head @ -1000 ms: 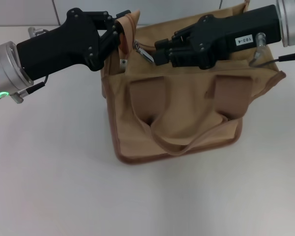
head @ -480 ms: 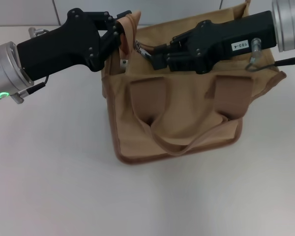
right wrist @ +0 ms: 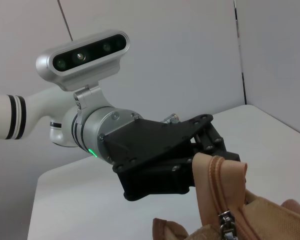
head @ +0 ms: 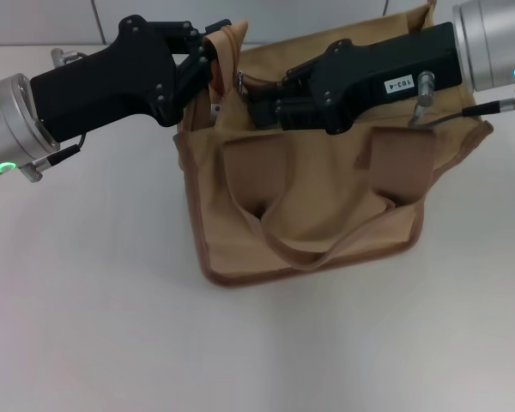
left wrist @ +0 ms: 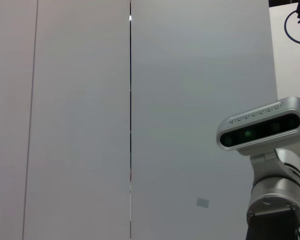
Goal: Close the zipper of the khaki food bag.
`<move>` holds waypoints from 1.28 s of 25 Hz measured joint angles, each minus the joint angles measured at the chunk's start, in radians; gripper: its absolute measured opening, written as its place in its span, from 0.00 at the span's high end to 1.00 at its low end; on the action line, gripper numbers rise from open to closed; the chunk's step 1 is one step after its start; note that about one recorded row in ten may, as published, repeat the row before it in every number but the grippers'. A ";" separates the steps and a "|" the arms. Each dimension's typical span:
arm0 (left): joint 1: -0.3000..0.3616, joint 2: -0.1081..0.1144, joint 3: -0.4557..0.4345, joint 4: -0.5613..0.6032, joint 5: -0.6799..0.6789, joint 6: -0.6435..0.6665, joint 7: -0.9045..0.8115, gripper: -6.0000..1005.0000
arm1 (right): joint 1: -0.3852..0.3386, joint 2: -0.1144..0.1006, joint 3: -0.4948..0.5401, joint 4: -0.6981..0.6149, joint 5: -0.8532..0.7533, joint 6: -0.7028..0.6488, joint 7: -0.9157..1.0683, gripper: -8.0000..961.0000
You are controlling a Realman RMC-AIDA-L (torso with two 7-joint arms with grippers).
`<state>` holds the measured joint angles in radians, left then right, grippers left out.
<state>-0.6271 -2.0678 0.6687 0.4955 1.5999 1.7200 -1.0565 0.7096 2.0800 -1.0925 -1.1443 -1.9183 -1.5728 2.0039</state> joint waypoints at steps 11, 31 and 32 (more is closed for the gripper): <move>0.000 0.000 -0.001 0.000 0.000 0.003 0.001 0.97 | 0.000 0.000 -0.008 -0.006 0.002 0.006 -0.003 0.77; -0.001 0.000 -0.003 0.000 0.000 -0.005 0.002 0.97 | -0.010 0.002 -0.027 -0.023 0.048 -0.029 0.024 0.77; -0.001 0.000 -0.003 0.000 0.000 -0.005 0.002 0.97 | -0.010 0.002 -0.027 -0.023 0.048 -0.029 0.024 0.77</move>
<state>-0.6281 -2.0677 0.6658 0.4954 1.5999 1.7152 -1.0542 0.6999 2.0817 -1.1198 -1.1669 -1.8708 -1.6018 2.0277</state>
